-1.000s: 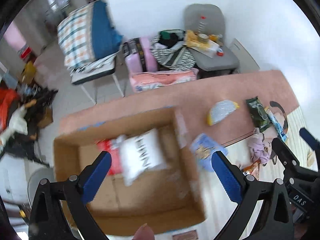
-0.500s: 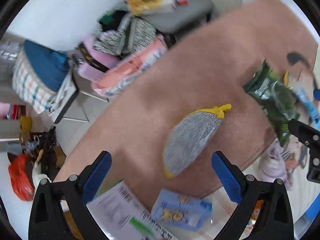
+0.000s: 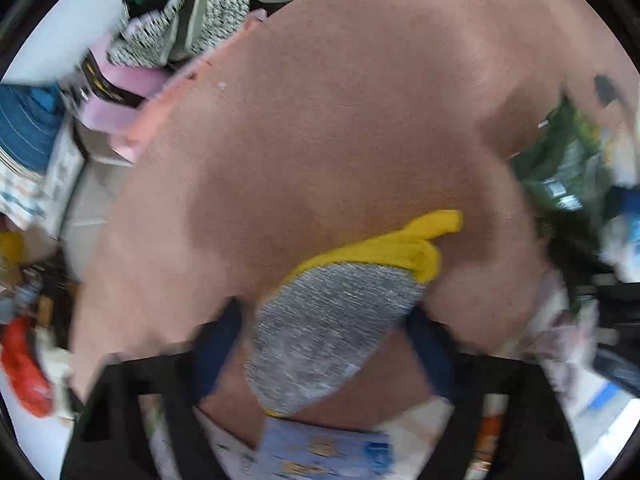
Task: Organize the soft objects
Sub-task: 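Grasp the silver scrubber with left tool while right tool grasps the green Deeyeo bag, then carry scrubber and green bag into the box and release both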
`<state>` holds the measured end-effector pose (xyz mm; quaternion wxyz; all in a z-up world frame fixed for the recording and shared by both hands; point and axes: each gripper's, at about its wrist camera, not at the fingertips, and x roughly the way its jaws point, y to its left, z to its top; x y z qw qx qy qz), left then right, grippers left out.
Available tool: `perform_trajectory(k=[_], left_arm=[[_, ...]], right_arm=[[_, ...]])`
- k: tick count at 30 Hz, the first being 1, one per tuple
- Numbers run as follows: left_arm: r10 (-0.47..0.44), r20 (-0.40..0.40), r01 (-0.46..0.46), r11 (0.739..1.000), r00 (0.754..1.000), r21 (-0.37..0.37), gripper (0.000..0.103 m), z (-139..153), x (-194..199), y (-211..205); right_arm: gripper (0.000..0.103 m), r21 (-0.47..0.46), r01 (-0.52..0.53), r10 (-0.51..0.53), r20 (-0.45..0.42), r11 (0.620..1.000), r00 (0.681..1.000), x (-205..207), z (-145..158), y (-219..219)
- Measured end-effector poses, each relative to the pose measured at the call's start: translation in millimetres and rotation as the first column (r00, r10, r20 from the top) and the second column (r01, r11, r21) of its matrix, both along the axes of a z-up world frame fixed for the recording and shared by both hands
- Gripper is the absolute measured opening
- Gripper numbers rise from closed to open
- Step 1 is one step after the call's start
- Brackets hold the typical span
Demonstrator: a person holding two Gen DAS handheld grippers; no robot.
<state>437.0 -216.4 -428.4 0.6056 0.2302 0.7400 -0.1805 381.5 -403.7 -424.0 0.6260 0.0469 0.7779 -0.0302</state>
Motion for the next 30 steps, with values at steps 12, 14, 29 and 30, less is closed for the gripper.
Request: perform_trajectory(k=[12,14,29,30], left_arm=[[0.312,0.099,-0.288,0.937,0.945,-0.196,0.053,94.7,-27.9,62.1],[0.366,0.126,-0.328,0.911,0.922,-0.251,0.053,125.7,-40.9,85.3],[0.698,0.137,-0.644,0.706,0.703,-0.294,0.054,200.8,-160.6,346.0],[0.727,0.117,-0.679,0.678,0.677,-0.282,0.054,191.3,-161.8,366.1]], right_arm=[[0.036,-0.007,0.033,-0.032,0.143,0.999,0.989,-13.2,76.5,41.7],[0.036,0.011,0.026,-0.027,0.177,1.0,0.984,-23.9,100.3,59.2],[0.036,0.228,-0.049,-0.01,0.253,0.973,0.967,-145.6,182.5,305.5],[0.036,0.228,-0.048,-0.008,0.239,0.973,0.971,-148.0,173.6,317.2]])
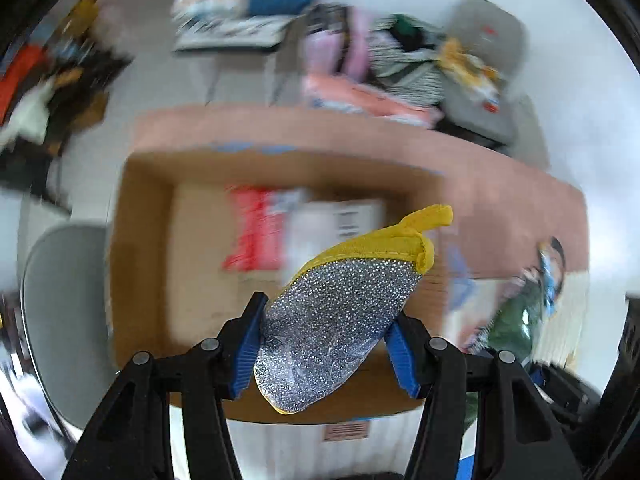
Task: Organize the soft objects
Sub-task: 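Carry scrubber and green bag into the box and release both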
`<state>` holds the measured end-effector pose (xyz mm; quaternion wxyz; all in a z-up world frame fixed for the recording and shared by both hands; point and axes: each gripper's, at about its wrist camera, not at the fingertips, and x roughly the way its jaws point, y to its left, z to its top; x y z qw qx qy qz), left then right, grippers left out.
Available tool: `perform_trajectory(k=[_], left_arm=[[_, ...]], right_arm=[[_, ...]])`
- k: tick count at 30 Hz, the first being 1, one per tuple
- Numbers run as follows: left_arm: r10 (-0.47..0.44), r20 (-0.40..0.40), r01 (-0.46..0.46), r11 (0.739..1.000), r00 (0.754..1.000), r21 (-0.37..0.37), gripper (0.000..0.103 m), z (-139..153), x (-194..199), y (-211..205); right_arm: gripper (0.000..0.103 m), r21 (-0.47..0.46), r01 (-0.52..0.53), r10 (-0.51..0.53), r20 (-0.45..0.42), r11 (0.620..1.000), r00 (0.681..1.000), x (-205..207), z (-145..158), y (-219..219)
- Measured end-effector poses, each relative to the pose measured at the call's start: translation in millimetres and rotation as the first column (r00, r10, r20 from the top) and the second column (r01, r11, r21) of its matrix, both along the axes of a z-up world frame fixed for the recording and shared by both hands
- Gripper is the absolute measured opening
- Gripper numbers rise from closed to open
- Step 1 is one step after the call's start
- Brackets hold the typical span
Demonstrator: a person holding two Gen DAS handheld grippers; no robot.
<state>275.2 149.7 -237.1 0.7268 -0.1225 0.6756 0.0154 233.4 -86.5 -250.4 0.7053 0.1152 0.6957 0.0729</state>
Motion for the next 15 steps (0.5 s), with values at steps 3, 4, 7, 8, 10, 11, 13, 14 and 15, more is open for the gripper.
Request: perform_trajectory(k=[3,4,7,8,10,11,13,14,15], left_arm=[[0.078,-0.054,-0.079,0.997,0.995,-0.009,0.054,-26.7,-0.6,40.6],[0.095,-0.074,-0.096,0.995,0.993,-0.01,0.054,-37.8,1.9,51.3],[0.126,-0.13,-0.129,0.992,0.983,-0.015,0.054,-70.5,16.5,73.7],[0.137,-0.146,-0.141,0.99,0.98,-0.022,0.054,-81.1,22.5,80.5],[0.145,-0.176,-0.151,0.988,0.974,-0.021,0.054,-97.2,34.4,87.3],[0.15,-0.191,-0.158,0.987,0.97,-0.027,0.054,-106.3,42.0,89.5],[0.145,-0.209,-0.152,0.988,0.967,-0.02,0.054,-118.9,51.2,92.0],[0.139,-0.211,-0.145,0.989,0.968,-0.013,0.054,-124.1,55.9,91.6],[0.132,-0.216,-0.136,0.991,0.968,-0.006,0.054,-128.7,59.8,90.6]], right_arm=[[0.036,-0.002,-0.012,0.012,-0.059,1.0,0.998,-3.0,-27.7,37.5],[0.036,-0.005,-0.014,0.013,-0.075,1.0,0.997,-3.4,-36.5,44.6],[0.036,-0.027,-0.026,0.023,-0.133,0.999,0.991,-7.5,-65.6,72.9],[0.036,-0.035,-0.026,0.02,-0.149,0.999,0.989,-6.4,-75.8,75.6],[0.036,-0.06,-0.026,0.015,-0.181,0.998,0.983,-7.4,-95.3,88.1],[0.036,-0.072,-0.025,0.011,-0.19,0.997,0.982,-7.3,-102.1,91.3],[0.036,-0.102,-0.031,0.009,-0.21,0.994,0.978,-5.3,-117.5,98.1],[0.036,-0.116,-0.03,0.004,-0.22,0.993,0.975,-5.8,-124.4,101.9],[0.036,-0.124,-0.034,0.005,-0.229,0.992,0.973,-6.5,-130.3,104.1]])
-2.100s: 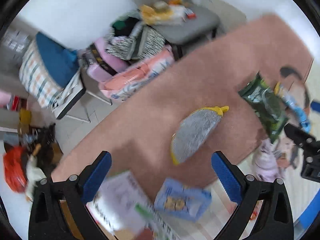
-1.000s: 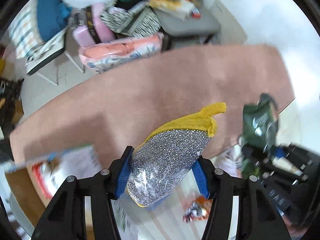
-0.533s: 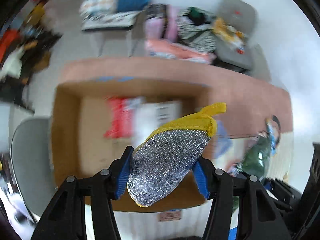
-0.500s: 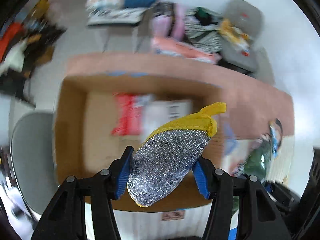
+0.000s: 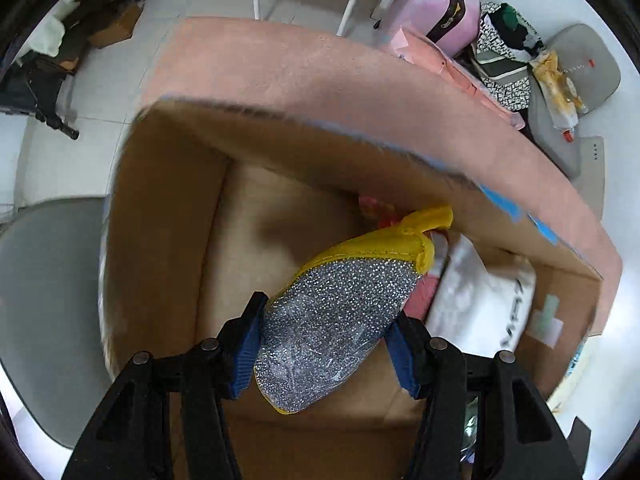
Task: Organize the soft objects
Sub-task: 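Carry scrubber and green bag into the box and release both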
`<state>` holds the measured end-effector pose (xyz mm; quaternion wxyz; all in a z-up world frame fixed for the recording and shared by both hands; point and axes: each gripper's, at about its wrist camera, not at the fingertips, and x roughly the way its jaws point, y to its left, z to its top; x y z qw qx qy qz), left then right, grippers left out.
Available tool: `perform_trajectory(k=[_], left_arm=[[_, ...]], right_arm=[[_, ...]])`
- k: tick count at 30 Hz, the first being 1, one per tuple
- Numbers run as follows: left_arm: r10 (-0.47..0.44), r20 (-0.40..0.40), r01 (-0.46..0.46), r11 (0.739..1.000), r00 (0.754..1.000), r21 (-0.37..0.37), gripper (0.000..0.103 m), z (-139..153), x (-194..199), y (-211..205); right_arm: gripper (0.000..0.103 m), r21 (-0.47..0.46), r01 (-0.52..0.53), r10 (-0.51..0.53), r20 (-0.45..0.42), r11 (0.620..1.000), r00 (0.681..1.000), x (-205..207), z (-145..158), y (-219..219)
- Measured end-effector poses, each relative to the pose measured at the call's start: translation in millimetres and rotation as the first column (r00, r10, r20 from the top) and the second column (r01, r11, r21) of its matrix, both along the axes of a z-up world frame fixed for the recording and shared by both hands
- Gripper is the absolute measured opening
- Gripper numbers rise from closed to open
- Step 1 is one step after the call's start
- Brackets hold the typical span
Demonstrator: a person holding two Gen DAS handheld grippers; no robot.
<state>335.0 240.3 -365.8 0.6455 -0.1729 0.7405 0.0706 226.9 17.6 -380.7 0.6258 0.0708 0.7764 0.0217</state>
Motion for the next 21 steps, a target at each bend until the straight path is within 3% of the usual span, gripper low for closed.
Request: perform_trajectory(k=[9,11,12,13,15,21], left_arm=[[-0.055,-0.023,0.055,0.998,0.998,-0.022,0.062,-14.9,4.7,-2.9],[-0.062,-0.017,0.062,0.997,0.998,-0.036,0.067,-9.9,2.6,-0.5],[-0.069,-0.003,0.069,0.997,0.998,-0.024,0.077,-6.6,3.7,-1.2],[-0.081,0.013,0.081,0.997,0.997,-0.011,0.09,-0.9,1.7,-0.2],[-0.092,0.038,0.091,0.996,0.995,0.016,0.096,9.0,-2.4,2.7],[-0.126,0.1,0.122,0.991,0.987,0.047,0.099,42.1,-30.0,5.1]], right_arm=[[0.041,-0.032,-0.04,0.038,-0.056,0.999,0.998,2.6,-22.9,18.5],[0.084,-0.02,-0.047,0.046,-0.058,0.999,0.997,4.0,-20.1,20.9],[0.089,-0.007,-0.051,0.05,-0.047,0.999,0.998,5.4,-15.8,22.5],[0.09,-0.001,-0.053,0.053,-0.039,0.999,0.998,6.6,-10.2,25.2],[0.093,0.0,-0.06,0.06,-0.024,0.998,0.998,7.1,1.0,25.3],[0.103,-0.017,-0.07,0.07,0.026,0.997,0.997,8.1,29.7,23.0]])
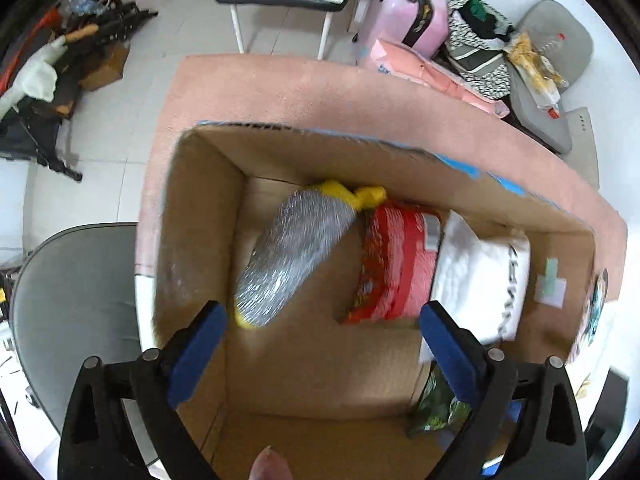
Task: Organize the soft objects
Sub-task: 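Carry scrubber and green bag into the box and release both, then grasp the blue tissue pack with left tool while right tool grasps the orange snack bag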
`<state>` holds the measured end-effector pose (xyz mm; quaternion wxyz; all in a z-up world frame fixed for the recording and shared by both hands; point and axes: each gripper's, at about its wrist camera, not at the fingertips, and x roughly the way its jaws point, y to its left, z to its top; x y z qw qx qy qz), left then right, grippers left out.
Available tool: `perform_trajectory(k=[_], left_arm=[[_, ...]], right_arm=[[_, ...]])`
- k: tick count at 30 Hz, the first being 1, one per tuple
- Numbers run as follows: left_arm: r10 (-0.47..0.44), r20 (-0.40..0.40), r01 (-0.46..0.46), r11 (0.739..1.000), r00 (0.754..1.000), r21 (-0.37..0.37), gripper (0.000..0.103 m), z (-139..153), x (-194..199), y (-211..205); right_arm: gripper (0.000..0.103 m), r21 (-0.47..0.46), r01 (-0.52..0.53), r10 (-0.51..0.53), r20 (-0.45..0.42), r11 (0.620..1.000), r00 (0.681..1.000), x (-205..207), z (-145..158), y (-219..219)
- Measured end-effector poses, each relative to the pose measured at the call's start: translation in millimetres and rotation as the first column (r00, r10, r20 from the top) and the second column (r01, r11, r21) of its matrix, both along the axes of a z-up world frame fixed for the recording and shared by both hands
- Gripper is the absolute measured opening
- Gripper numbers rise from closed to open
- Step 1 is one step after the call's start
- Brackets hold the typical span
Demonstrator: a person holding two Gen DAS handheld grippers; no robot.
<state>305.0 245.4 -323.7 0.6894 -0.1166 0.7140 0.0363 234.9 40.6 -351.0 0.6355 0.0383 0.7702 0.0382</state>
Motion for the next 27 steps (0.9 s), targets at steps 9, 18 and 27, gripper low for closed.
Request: perform_trajectory(k=[9,18,27], left_arm=[[-0.054,0.116,0.048,0.997,0.992,0.053,0.099,48.0,-62.9,-18.5],[-0.041,0.202,0.028,0.997,0.979,0.066,0.099,87.7,-116.0,-38.6],[-0.101,0.256,0.092,0.995,0.962,0.047,0.103,114.2,-108.1,-103.9]], right_arm=[[0.103,-0.04,-0.045,0.05,0.117,0.998,0.992,-5.0,51.5,-11.0],[0.103,0.01,-0.07,0.067,0.208,0.997,0.976,-47.0,96.9,-34.2],[0.103,0.107,0.121,-0.143,0.227,0.987,0.963,-63.5,121.0,-115.5]])
